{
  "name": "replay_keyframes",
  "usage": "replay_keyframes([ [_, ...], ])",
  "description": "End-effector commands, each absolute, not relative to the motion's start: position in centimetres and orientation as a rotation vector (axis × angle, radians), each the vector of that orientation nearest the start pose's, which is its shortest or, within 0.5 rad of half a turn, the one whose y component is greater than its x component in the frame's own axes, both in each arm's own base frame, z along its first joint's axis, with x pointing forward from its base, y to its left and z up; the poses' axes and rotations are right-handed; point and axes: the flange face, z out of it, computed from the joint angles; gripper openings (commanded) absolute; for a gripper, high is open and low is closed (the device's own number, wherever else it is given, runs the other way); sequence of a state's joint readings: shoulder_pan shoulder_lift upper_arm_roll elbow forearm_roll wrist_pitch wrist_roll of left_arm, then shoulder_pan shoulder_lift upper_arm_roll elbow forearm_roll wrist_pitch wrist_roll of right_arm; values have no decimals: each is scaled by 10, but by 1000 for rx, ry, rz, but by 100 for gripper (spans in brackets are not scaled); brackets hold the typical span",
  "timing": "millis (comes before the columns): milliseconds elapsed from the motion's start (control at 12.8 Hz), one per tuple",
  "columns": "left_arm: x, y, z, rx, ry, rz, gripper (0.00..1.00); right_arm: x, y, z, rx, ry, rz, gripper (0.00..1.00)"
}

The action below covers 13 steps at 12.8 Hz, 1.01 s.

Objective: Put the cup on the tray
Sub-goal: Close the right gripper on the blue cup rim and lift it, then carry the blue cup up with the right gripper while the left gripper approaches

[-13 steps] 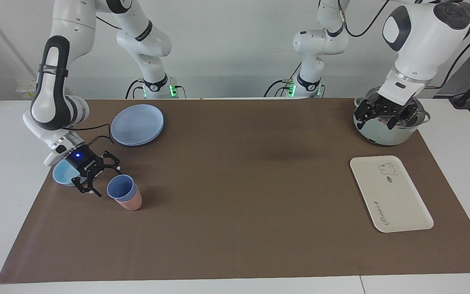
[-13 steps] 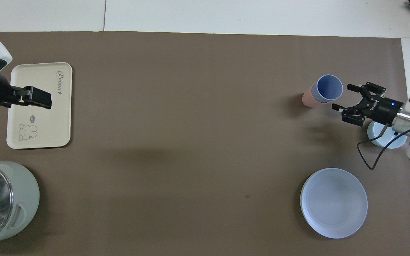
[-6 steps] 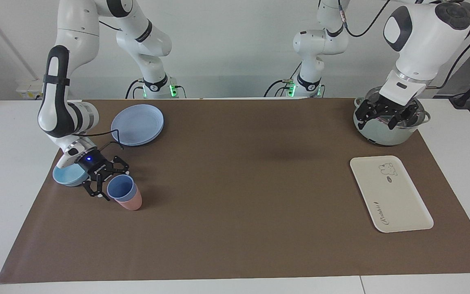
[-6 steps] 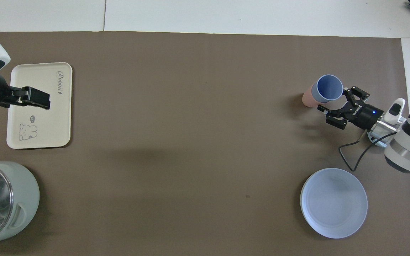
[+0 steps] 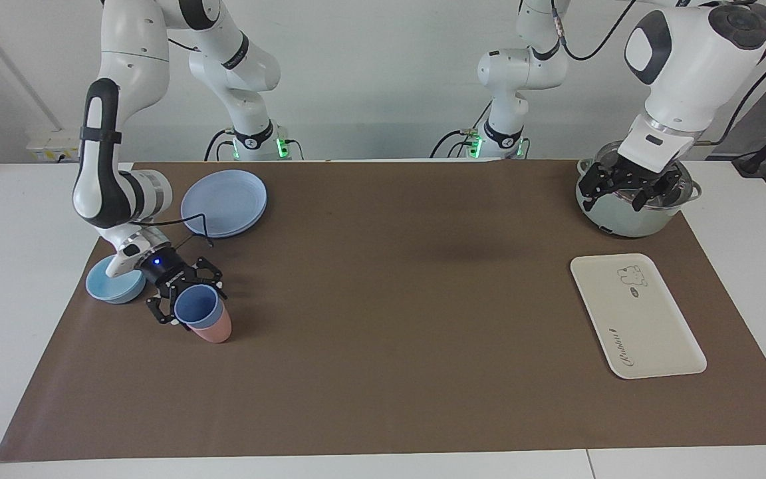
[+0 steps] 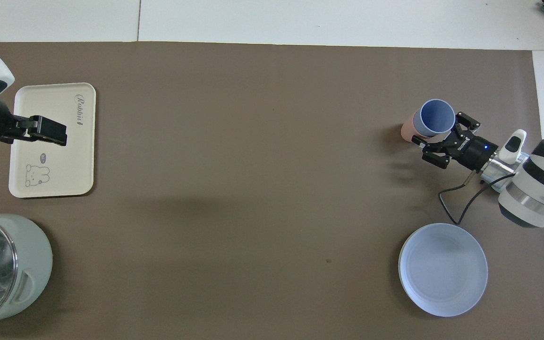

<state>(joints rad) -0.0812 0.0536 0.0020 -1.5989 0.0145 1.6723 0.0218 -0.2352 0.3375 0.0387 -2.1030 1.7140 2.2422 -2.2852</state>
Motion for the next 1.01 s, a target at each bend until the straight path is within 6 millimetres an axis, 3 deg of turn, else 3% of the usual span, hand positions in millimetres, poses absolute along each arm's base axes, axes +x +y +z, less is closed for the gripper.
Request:
replay_keyframes([
  [0,566,-39,590,-3106,177,-41,100,579,-81,261,-2151,-800,-1390,100],
  [312,564,-40,590,-3106,182,-42,100,582,-82,255,-2157,-800,-1388,100],
  [390,564,-40,590,-3106,179,-41,100,583,-82,255,-2156,-803,-1392,91],
  [546,564,-40,590,-3106,179,-39,100,590,-82,261,-2145,-832,-1433,0],
  [780,563,-42,591,-3108,158,-40,100,599,-79,294,-2190,-846,-1437,0],
  [937,564,-45,592,-3107,162,-47,100,600,-56,348,-2283,-914,-1356,0],
])
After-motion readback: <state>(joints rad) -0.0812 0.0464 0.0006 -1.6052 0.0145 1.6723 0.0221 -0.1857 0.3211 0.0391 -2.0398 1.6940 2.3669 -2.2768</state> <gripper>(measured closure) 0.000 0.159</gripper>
